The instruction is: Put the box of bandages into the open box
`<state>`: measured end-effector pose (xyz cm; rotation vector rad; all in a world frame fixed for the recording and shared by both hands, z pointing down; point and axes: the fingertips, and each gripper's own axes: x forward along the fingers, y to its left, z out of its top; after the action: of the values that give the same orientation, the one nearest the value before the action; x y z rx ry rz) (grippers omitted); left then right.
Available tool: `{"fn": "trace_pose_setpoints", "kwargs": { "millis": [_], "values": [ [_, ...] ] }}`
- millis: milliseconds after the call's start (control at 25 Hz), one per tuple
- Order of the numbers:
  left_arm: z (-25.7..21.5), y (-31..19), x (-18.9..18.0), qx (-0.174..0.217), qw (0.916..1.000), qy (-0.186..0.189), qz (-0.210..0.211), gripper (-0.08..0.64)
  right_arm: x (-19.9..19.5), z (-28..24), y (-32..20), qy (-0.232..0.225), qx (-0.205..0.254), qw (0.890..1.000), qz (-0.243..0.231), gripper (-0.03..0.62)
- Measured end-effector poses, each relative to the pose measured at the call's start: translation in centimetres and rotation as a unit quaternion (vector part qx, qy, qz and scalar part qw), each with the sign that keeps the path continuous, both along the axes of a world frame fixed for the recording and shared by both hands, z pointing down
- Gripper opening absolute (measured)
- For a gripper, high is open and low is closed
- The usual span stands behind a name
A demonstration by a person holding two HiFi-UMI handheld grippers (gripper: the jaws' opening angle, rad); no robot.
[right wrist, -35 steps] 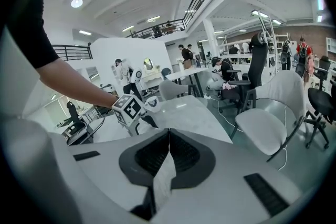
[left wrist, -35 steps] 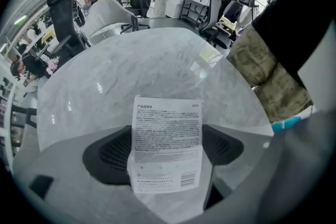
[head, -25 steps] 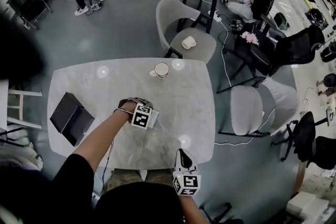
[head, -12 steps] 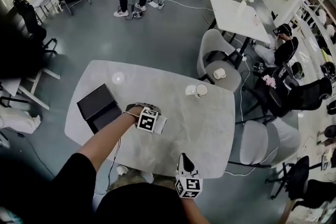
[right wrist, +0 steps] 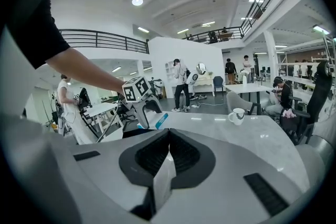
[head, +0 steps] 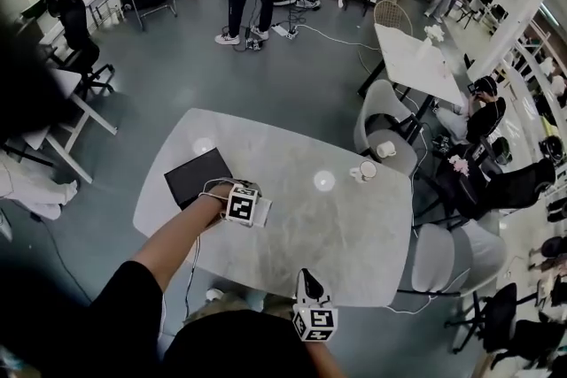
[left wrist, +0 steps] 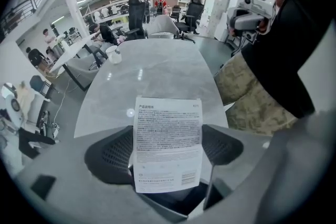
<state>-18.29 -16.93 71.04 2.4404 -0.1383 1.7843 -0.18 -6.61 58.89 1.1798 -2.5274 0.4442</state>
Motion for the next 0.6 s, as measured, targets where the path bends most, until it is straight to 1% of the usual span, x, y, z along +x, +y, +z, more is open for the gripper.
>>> {"fn": "trace_pose_setpoints", "kwargs": {
  "millis": [160, 240, 360, 480, 600],
  "values": [
    [-0.8, 3.0, -5.1, 0.009, 0.9995, 0.002, -0.032, 0.416, -3.3, -0.8, 2.1, 0.001, 0.005, 1.0, 0.007, 0.012],
    [-0.9, 4.4, -7.8, 0.01, 0.9985, 0.002, -0.053, 0.416, -5.1, -1.6, 2.6, -0.014, 0.001, 1.0, 0.025, 0.012],
    [-0.5, 6.1, -10.9, 0.004, 0.996, 0.013, -0.088, 0.416, -8.3, -2.9, 3.2, -0.043, 0.007, 0.998, 0.045, 0.012],
    [-0.6, 7.1, -13.6, 0.011, 0.9936, 0.018, -0.111, 0.416, -11.9, -3.8, 4.3, -0.047, 0.017, 0.998, 0.033, 0.012],
    [-0.5, 7.5, -15.2, 0.012, 0.9911, 0.02, -0.131, 0.416, -13.8, -3.8, 5.4, -0.034, 0.019, 0.999, 0.014, 0.012]
  ]
}}
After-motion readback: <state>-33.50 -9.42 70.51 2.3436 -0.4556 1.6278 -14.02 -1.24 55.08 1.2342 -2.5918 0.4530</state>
